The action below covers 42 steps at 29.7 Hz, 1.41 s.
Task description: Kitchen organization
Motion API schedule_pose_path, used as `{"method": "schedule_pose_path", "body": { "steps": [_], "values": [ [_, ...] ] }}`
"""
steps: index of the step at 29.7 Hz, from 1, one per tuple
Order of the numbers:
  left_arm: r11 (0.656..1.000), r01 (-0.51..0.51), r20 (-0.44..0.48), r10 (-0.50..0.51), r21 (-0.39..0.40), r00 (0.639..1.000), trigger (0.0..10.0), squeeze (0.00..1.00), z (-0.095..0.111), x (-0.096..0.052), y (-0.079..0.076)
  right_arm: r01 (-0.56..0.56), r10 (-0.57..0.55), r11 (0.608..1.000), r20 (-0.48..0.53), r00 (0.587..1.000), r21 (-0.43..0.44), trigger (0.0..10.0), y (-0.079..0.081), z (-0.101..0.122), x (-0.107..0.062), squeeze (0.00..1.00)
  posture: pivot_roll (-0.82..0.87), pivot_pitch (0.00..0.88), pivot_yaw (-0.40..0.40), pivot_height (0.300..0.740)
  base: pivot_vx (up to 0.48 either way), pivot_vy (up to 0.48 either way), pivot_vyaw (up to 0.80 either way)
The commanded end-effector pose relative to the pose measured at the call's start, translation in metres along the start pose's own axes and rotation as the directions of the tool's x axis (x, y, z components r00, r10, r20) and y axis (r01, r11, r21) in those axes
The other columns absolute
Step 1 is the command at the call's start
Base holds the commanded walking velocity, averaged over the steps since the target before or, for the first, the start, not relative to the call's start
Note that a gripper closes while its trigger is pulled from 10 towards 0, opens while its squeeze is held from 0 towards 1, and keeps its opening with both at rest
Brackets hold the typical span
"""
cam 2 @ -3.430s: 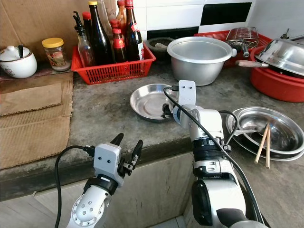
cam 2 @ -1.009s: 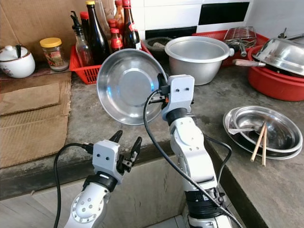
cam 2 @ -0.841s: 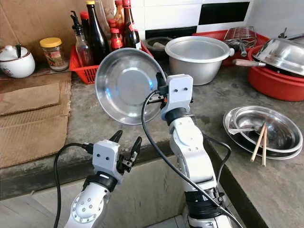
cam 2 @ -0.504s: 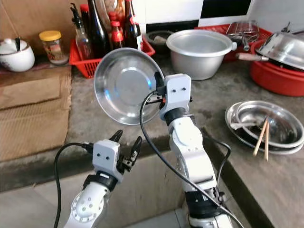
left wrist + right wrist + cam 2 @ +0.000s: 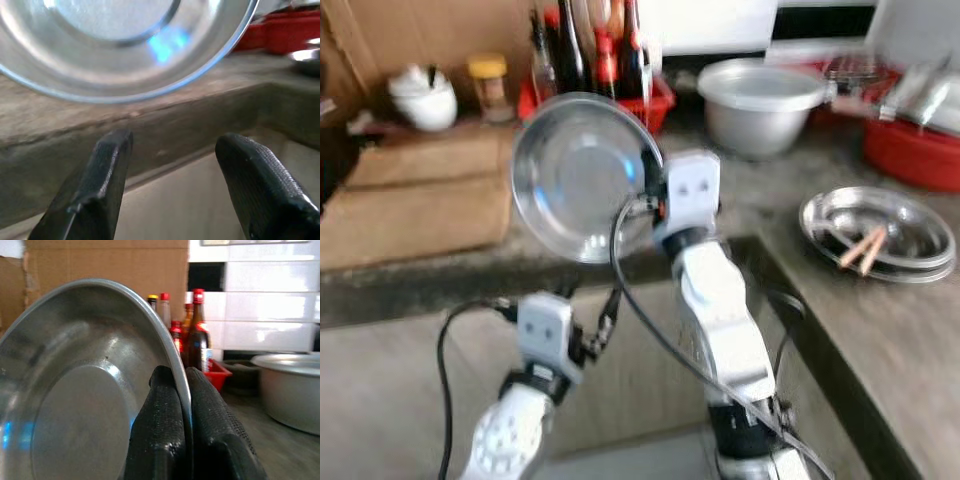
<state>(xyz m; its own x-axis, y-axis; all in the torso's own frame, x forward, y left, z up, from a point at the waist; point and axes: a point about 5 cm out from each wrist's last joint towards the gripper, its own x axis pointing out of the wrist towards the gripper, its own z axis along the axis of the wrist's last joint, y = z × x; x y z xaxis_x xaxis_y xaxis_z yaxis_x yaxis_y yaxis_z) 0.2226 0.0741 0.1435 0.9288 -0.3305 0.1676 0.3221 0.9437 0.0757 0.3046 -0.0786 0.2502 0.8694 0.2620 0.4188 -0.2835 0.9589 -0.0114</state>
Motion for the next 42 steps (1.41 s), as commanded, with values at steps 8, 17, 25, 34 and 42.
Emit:
{"method": "schedule_pose_path", "body": {
  "steps": [8, 17, 25, 34, 42],
  "values": [
    [1.000, -0.007, 0.000, 0.007, 0.011, 1.000, 10.0, 0.00, 0.000, -0.001, 0.003, 0.011, -0.013, 0.998, -0.028, 1.000, -0.069, 0.0, -0.014, -0.009, -0.030, 0.00, 0.04, 0.034, -0.038, 0.740, -0.302, 0.000, 0.00],
    [1.000, -0.003, -0.002, 0.003, 0.014, 1.000, 10.0, 0.00, -0.001, -0.001, 0.004, 0.072, -0.080, 0.992, -0.074, 0.994, -0.103, 0.0, -0.025, -0.019, -0.047, 0.00, 0.03, 0.026, -0.032, 0.740, -0.298, 0.000, 0.00],
    [1.000, -0.007, -0.010, 0.008, 0.017, 1.000, 10.0, 0.00, -0.002, -0.001, 0.005, 0.125, -0.141, 0.981, -0.101, 0.985, -0.149, 0.0, -0.032, -0.025, -0.057, 0.00, 0.03, 0.027, -0.027, 0.740, -0.101, 0.000, 0.00],
    [1.000, -0.015, -0.014, 0.016, 0.007, 1.000, 10.0, 0.00, -0.002, -0.002, 0.007, 0.161, -0.181, 0.976, -0.130, 0.975, -0.148, 0.0, -0.037, -0.027, -0.064, 0.00, 0.03, 0.043, -0.027, 0.740, 0.000, 0.000, -0.21],
    [1.000, -0.013, -0.018, 0.013, 0.001, 1.000, 10.0, 0.00, -0.003, -0.001, 0.007, 0.164, -0.180, 0.978, -0.135, 0.974, -0.127, 0.0, -0.034, -0.028, -0.066, 0.00, 0.02, 0.045, -0.025, 0.740, 0.000, 0.333, -0.80]
  ]
}}
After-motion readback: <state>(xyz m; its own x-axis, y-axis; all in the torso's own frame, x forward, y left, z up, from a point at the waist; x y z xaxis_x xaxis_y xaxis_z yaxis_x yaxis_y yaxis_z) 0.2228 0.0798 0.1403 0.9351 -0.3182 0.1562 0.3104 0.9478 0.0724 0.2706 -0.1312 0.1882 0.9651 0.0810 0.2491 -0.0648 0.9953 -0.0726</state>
